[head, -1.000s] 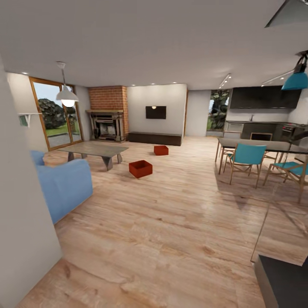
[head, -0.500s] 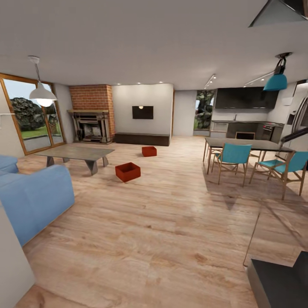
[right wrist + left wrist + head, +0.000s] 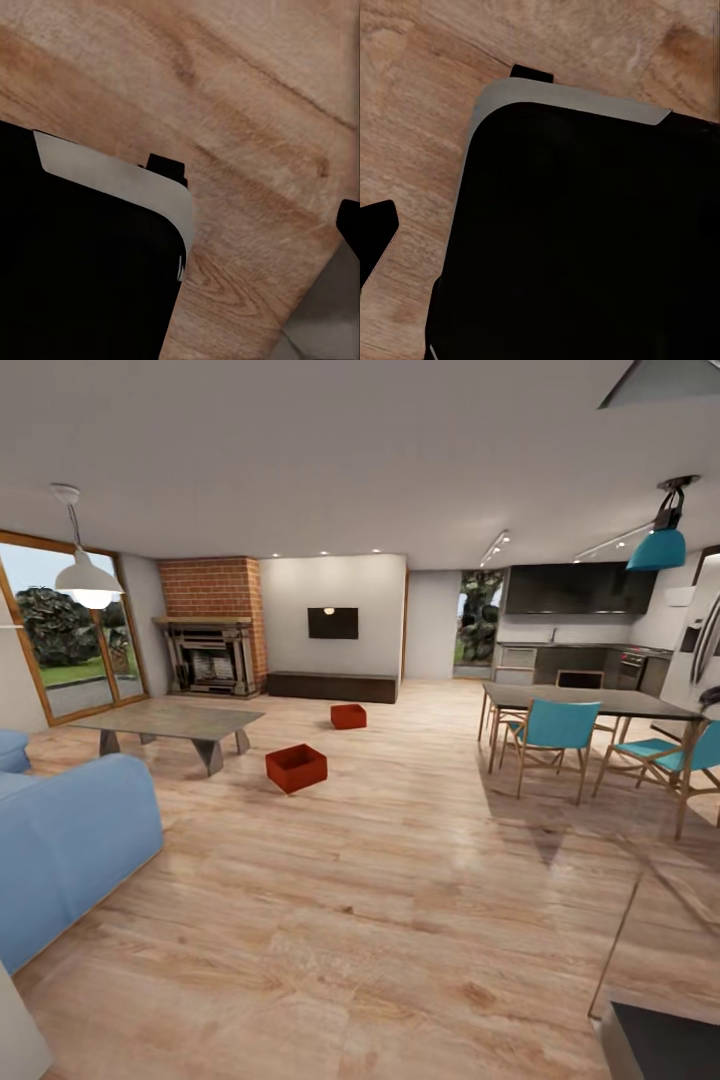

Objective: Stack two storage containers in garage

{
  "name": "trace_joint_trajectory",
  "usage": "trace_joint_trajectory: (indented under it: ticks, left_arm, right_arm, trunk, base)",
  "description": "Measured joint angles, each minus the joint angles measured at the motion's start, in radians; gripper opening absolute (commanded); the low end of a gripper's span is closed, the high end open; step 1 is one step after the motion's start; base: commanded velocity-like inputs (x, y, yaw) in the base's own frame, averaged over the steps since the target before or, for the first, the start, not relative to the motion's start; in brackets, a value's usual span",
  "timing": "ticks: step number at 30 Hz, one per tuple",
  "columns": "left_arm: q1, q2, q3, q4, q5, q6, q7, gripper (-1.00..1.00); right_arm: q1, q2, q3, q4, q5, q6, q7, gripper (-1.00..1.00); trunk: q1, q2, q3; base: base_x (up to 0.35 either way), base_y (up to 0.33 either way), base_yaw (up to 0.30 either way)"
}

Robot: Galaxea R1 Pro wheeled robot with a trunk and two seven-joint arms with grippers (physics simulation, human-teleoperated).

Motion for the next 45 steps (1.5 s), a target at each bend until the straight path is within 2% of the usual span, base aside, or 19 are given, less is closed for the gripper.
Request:
trace_joint_trajectory:
  ticks: [45]
  left_arm:
    - [0.000, -0.001, 0.000, -0.002, -0.002, 0.004, 0.000, 1.00]
  right_arm:
    - [0.000, -0.002, 0.000, -0.006, 0.000, -0.007, -0.002, 1.00]
  trunk:
    - [0.000, 0.000, 0.000]
  base:
    - [0.324, 0.000, 0.000]
